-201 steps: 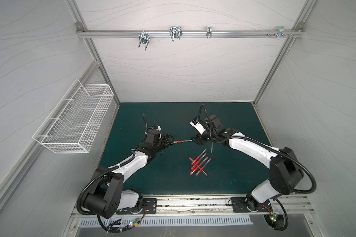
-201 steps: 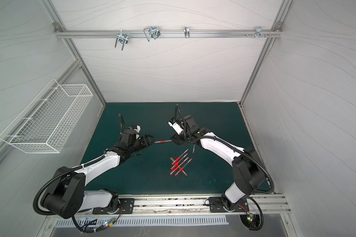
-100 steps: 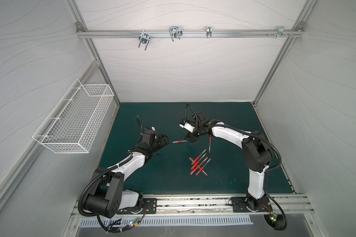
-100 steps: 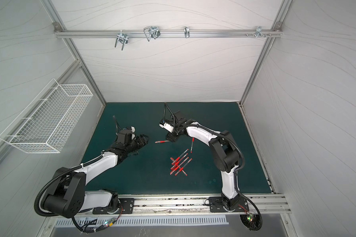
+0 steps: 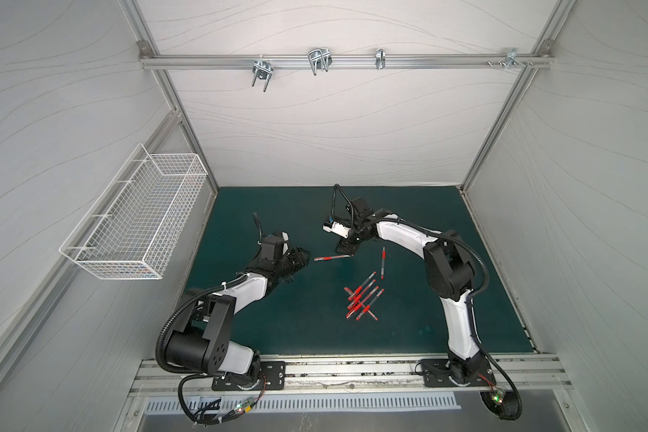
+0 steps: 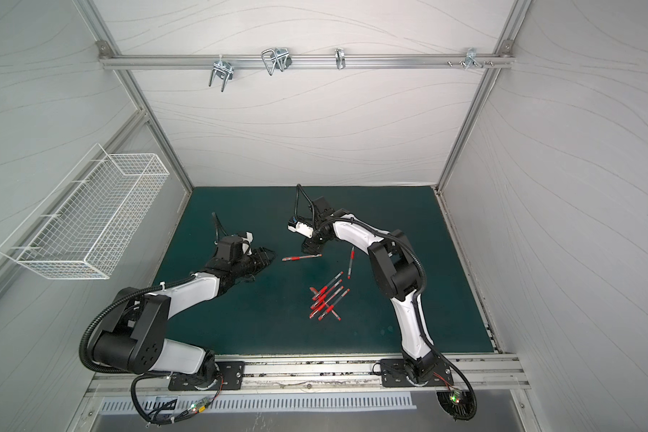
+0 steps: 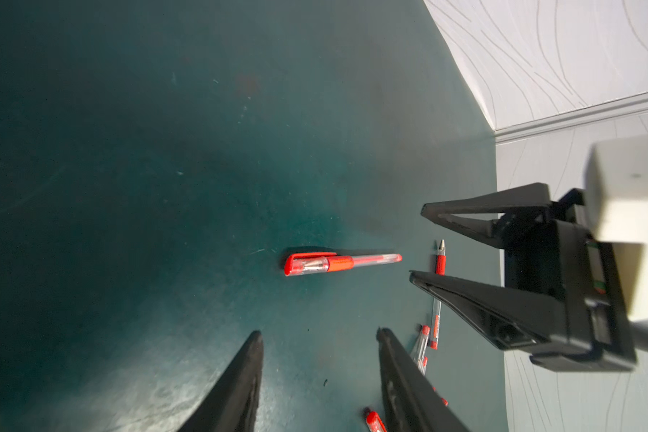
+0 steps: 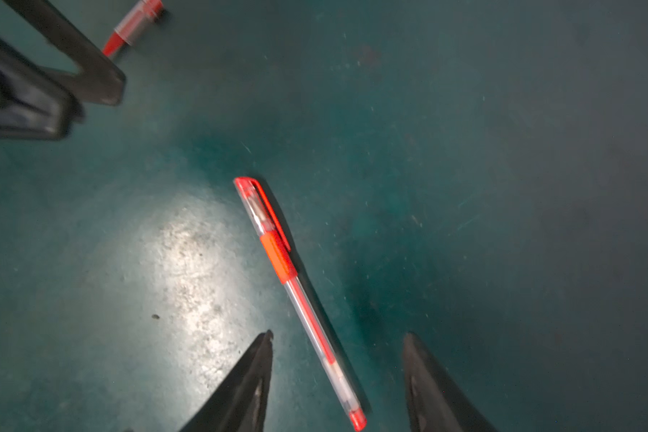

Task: Remove pen caps from pens
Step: Pick up the pen from the center of the table.

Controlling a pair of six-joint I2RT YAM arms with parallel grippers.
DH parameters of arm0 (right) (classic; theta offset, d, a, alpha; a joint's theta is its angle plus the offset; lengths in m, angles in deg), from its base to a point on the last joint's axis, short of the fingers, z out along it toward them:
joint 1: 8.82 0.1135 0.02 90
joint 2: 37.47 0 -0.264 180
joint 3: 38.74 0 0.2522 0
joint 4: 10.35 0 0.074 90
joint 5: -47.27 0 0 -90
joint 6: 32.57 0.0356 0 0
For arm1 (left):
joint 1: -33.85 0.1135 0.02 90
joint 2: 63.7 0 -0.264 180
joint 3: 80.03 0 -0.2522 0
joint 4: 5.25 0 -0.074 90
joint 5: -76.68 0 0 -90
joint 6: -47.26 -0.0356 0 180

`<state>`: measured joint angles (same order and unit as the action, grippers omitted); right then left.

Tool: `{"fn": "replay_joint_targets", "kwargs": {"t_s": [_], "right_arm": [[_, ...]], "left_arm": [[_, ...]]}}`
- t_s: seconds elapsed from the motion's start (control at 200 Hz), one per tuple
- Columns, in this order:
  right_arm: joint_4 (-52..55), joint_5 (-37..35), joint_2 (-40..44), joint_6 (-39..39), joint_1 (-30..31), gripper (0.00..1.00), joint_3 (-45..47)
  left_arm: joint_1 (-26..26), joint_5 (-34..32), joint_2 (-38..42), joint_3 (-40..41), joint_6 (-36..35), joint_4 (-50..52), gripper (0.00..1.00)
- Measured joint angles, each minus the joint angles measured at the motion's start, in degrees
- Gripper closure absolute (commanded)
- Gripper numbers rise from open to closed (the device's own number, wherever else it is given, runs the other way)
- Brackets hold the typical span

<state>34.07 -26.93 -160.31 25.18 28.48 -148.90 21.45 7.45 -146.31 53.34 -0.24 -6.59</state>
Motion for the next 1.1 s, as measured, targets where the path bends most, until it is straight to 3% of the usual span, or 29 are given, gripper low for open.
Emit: {"fn": "replay_joint_targets", "kwargs": {"t_s": [0.655, 1.095], "right_arm": [[4.9, -1.6, -3.9, -3.3, 0.7, 0.49, -1.8], [6.0, -1.9, -5.2, -3.5, 1.2, 0.57, -2.8]], "left_arm": [[0.0, 0.7, -0.2, 0.0, 0.0, 0.0, 0.50], [0.0, 0.7, -0.7, 0.0, 0.0, 0.1, 0.50]]}}
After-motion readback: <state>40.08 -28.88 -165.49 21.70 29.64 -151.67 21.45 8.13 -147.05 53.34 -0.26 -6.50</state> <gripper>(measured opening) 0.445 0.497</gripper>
